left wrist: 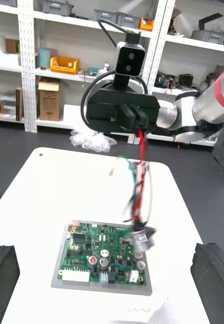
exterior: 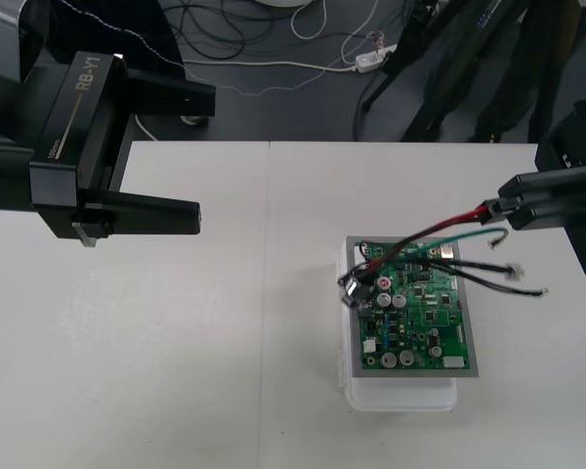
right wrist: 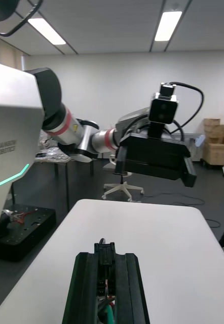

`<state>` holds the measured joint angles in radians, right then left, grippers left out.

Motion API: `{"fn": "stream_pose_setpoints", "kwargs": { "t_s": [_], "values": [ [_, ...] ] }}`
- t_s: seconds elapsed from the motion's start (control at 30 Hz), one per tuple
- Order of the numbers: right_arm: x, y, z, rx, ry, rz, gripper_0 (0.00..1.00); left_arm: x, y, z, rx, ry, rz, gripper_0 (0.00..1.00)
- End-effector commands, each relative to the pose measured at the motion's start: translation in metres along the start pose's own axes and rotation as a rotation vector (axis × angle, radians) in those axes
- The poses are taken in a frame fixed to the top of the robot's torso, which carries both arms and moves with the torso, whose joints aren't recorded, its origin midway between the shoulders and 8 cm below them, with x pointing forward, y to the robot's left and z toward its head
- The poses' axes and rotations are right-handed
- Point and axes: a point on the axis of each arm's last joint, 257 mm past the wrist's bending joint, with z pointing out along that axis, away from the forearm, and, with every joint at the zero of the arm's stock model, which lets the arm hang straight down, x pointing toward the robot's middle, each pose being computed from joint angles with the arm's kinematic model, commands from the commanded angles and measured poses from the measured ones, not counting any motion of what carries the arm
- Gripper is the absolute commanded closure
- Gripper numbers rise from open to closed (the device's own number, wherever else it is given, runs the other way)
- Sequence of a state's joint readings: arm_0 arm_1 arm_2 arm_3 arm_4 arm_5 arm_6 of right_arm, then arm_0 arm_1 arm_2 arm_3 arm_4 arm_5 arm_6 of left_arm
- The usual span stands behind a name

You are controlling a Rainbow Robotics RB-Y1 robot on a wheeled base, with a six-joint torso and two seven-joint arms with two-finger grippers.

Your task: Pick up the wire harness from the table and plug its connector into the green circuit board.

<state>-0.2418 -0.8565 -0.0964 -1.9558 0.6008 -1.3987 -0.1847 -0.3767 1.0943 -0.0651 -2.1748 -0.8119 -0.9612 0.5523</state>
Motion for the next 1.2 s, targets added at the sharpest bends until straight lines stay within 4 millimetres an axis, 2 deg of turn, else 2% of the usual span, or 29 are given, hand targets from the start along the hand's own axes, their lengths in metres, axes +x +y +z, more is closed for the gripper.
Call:
{"fn": "stream_pose_setpoints", "kwargs": {
  "t_s": [0.03,0.17,0.5,0.73,1.2],
  "values": [
    [-0.004,-0.01,-0.001,0.046,0.034,0.048,1.0,-0.013,0.0,0.007,-0.024,-0.073,-0.046,0.0],
    [-0.006,-0.019,0.0,0.075,0.03,0.059,1.0,-0.011,-0.002,0.009,-0.016,-0.077,-0.056,0.0],
    [-0.006,-0.019,0.017,0.096,0.063,0.133,1.0,-0.016,-0.003,0.012,-0.014,-0.114,-0.037,0.0],
    [-0.006,-0.025,0.027,0.136,0.084,0.093,1.0,-0.018,-0.004,0.016,-0.016,-0.136,0.055,0.0],
    [-0.009,-0.023,0.051,0.145,0.05,0.06,1.0,-0.021,-0.014,0.03,0.025,-0.186,0.054,0.0]
  ]
}}
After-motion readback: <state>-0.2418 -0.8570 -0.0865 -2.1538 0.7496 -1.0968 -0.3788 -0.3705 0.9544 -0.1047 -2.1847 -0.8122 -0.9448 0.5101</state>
